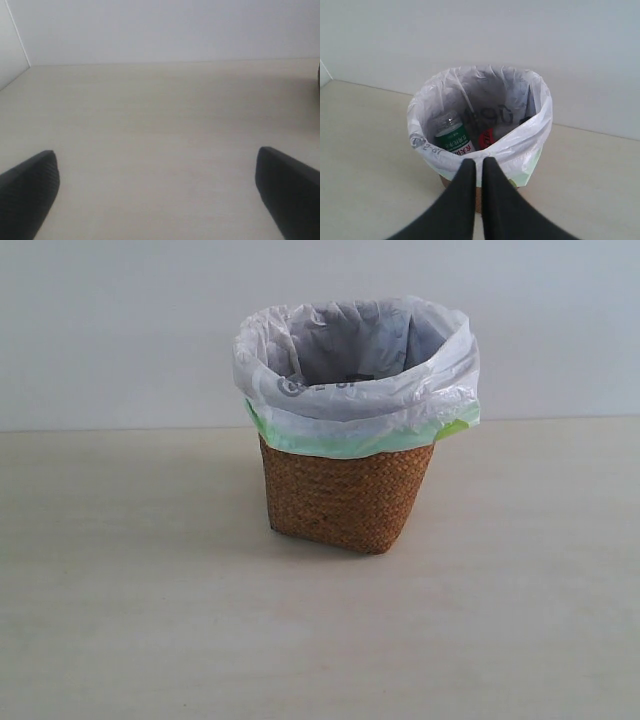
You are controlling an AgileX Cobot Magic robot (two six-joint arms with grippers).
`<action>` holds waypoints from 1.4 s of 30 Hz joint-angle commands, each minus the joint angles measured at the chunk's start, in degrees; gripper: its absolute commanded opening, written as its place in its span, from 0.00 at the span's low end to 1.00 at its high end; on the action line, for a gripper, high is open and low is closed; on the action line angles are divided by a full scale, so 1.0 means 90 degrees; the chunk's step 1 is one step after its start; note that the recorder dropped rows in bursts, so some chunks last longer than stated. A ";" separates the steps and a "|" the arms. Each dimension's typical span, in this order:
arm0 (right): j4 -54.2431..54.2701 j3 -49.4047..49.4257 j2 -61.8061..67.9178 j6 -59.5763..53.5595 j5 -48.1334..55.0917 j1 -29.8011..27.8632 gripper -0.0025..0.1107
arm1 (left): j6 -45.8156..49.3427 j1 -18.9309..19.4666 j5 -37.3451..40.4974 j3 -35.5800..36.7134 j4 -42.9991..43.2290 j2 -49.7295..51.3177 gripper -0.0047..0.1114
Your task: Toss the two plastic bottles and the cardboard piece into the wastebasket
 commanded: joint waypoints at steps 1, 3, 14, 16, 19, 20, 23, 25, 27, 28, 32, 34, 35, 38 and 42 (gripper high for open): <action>-0.0029 0.0559 -0.0886 -0.0081 -0.0277 0.0004 0.02 | -0.0056 0.0025 -0.0042 -0.0024 0.0000 -0.0020 0.97; -0.0028 0.0809 -0.1271 -0.0081 -0.0359 0.0004 0.02 | -0.0056 0.0025 -0.0042 -0.0024 0.0000 -0.0020 0.97; -0.0042 0.2066 -0.3487 -0.0081 -0.0640 0.0004 0.02 | -0.0056 0.0025 -0.0042 -0.0024 0.0000 -0.0020 0.97; -0.0053 0.2366 -0.3902 -0.0081 -0.0742 0.0004 0.02 | -0.0056 0.0025 -0.0042 -0.0024 0.0000 -0.0020 0.97; -0.0053 0.2861 -0.4486 -0.0068 -0.1035 0.0004 0.02 | -0.0056 0.0025 -0.0042 -0.0024 0.0000 -0.0020 0.97; -0.0067 0.2996 -0.4686 -0.0068 -0.1143 0.0004 0.02 | -0.0056 0.0025 -0.0042 -0.0024 0.0000 -0.0020 0.97; -0.0095 0.3583 -0.5332 -0.0068 -0.1648 0.0004 0.02 | -0.0056 0.0025 -0.0042 -0.0024 0.0000 -0.0020 0.97; -0.0095 0.3843 -0.5568 -0.0068 -0.1855 0.0004 0.02 | -0.0056 0.0025 -0.0042 -0.0024 0.0000 -0.0020 0.97; -0.0117 0.4095 -0.5774 -0.0068 -0.2057 0.0004 0.02 | -0.0056 0.0025 -0.0042 -0.0024 0.0000 -0.0020 0.97; -0.0117 0.4336 -0.5913 -0.0068 -0.2248 0.0004 0.02 | -0.0056 0.0025 -0.0042 -0.0024 0.0000 -0.0020 0.97; -0.0117 0.5149 -0.5957 0.0093 -0.2823 -0.0007 0.02 | -0.0056 0.0025 -0.0042 -0.0024 0.0000 -0.0020 0.97; -0.0117 0.5381 -0.5957 0.0392 -0.2814 -0.0007 0.02 | -0.0056 0.0025 -0.0042 -0.0024 0.0000 -0.0020 0.97; -0.0127 0.5407 -0.5957 0.0531 -0.2627 -0.0007 0.02 | -0.0056 0.0025 -0.0042 -0.0024 0.0000 -0.0020 0.97; -0.0127 0.5407 -0.5957 0.0473 -0.2611 -0.0007 0.02 | -0.0056 0.0025 -0.0042 -0.0024 0.0000 -0.0020 0.97; -0.0127 0.5407 -0.5957 0.0474 -0.2611 -0.0007 0.02 | -0.0056 0.0025 -0.0042 -0.0024 0.0000 -0.0020 0.97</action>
